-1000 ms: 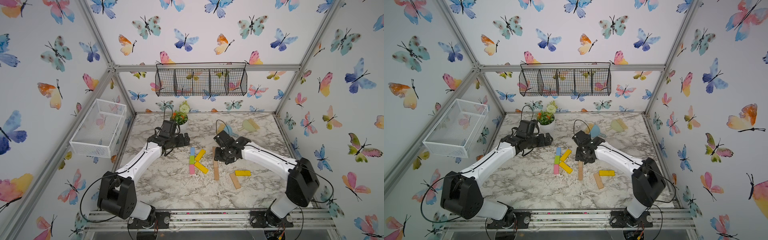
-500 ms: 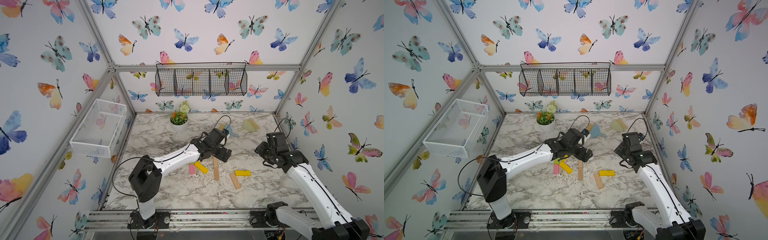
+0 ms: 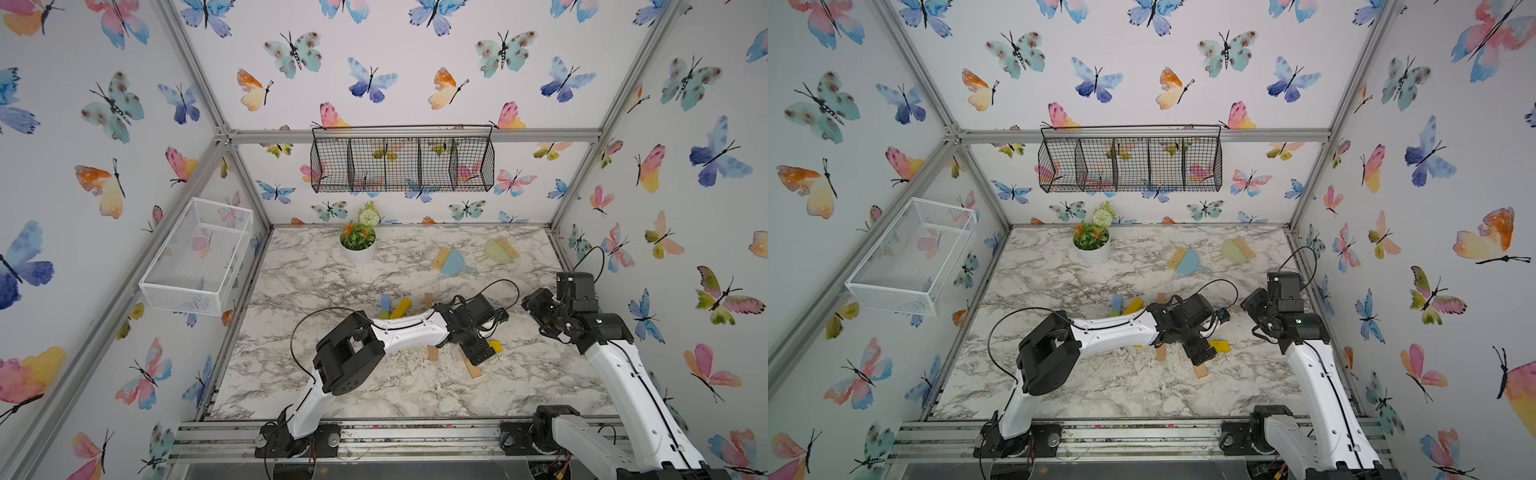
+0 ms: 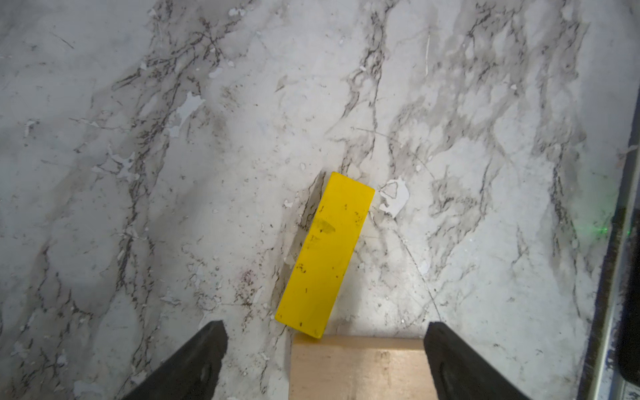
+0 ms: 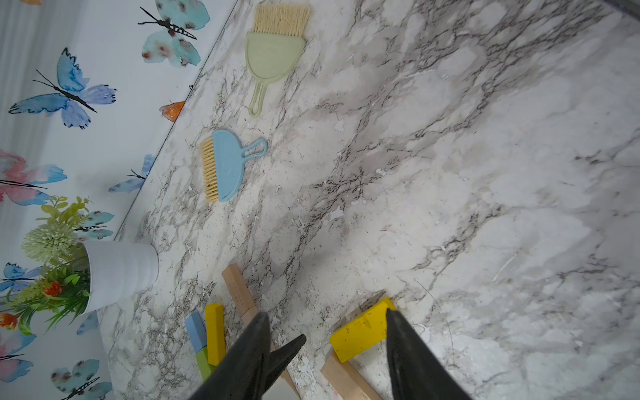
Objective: Assemble the letter k with building blocks
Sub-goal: Pick up the building block from the center of the board.
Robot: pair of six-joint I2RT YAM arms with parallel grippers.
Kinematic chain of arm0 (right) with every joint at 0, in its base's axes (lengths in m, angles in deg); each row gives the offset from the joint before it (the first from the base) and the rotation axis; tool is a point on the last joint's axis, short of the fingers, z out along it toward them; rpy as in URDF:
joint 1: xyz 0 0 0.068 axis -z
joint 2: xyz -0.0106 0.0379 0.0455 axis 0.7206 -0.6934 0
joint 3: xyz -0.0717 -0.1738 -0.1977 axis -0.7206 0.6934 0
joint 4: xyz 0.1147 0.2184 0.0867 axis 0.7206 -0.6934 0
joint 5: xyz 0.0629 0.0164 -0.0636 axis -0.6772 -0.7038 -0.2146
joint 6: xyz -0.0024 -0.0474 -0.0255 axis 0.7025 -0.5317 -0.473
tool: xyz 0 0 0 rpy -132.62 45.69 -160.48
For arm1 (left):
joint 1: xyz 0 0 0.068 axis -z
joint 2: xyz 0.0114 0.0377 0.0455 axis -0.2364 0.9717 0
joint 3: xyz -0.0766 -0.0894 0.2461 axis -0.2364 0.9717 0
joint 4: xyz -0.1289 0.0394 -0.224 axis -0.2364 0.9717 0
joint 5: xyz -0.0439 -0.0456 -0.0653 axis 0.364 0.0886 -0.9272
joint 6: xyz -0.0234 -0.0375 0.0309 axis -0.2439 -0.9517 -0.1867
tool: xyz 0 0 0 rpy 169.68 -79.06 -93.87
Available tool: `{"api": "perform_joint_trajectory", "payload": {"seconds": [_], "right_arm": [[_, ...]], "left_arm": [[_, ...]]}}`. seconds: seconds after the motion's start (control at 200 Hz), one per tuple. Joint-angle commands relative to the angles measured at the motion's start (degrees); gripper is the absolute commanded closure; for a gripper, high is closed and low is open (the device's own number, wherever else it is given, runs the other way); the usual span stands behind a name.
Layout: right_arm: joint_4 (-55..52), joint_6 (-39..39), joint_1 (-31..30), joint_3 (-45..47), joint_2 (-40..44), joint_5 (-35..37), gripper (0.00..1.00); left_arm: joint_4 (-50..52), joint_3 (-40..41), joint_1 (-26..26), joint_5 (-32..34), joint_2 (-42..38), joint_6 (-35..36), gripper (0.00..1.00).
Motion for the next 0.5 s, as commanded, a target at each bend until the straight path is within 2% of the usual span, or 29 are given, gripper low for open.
{"api": "perform_joint_trajectory", "payload": {"seconds": [0.0,0.125,0.491], "right_arm": [[0.11,-1.24,0.52,-0.16,0.50,-2.17,0.44],[0.71,-0.89,0.78,0.98,0.62,-3.67,0.44],[0.80,-1.13,0.88,2.13,0.70,-4.07,0.44]], "left_arm": [[0.25,-1.54,0.13,-1.73,2.21,2.50,0.10],[0.32,-3.26,0.13,-2.27,4.48,3.59,0.16],[0.38,-5.72,0.42,-0.32,8.35,4.45,0.22]]}}
